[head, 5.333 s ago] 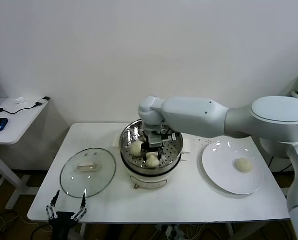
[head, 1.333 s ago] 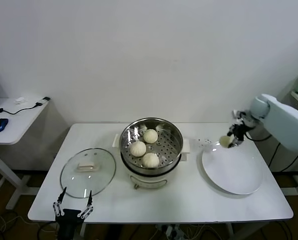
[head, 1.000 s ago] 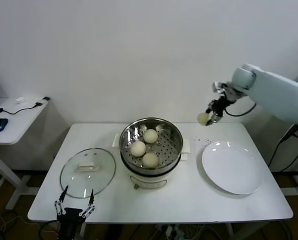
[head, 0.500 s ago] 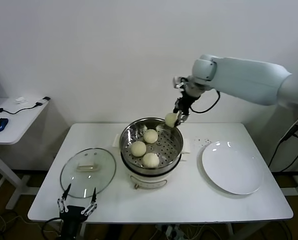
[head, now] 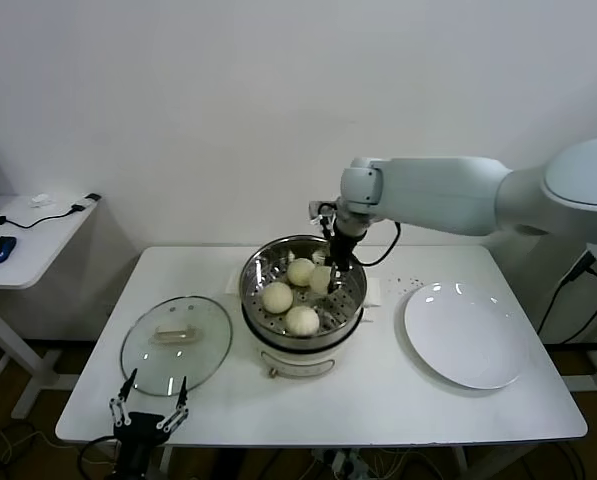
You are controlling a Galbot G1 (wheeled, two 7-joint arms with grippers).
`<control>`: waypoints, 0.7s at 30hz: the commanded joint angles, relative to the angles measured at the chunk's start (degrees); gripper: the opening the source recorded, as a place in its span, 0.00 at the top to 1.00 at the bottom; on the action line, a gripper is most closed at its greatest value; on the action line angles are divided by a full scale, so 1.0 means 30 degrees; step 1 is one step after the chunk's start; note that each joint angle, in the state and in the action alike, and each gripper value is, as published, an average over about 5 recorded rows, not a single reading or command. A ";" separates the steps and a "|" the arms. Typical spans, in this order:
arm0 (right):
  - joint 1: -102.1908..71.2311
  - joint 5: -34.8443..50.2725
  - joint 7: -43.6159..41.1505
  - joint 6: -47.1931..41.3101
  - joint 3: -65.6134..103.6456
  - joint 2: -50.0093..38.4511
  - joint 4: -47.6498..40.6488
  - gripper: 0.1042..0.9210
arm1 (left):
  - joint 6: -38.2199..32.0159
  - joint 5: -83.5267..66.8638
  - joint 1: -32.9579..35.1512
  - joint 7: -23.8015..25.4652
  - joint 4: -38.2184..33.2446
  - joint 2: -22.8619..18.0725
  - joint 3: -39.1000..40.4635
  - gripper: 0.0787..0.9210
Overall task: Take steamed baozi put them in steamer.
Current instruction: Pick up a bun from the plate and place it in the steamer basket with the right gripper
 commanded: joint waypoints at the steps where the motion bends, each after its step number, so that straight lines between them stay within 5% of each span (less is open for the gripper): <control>1: -0.1222 0.0283 0.0588 -0.0360 -0.0598 0.0662 -0.0345 0.42 | -0.0035 -0.0094 0.0007 0.0011 0.0132 0.0135 -0.0082 0.12; 15: -0.0939 0.0100 0.0700 -0.0575 -0.0503 0.0049 -0.0447 0.41 | -0.0161 -0.0012 0.0034 0.0023 0.0275 0.0191 0.0019 0.12; 21: -0.0782 0.0204 0.0509 -0.0572 -0.0392 -0.0028 -0.0333 0.24 | -0.0212 -0.0018 0.0070 0.0015 0.0283 0.0213 -0.0036 0.12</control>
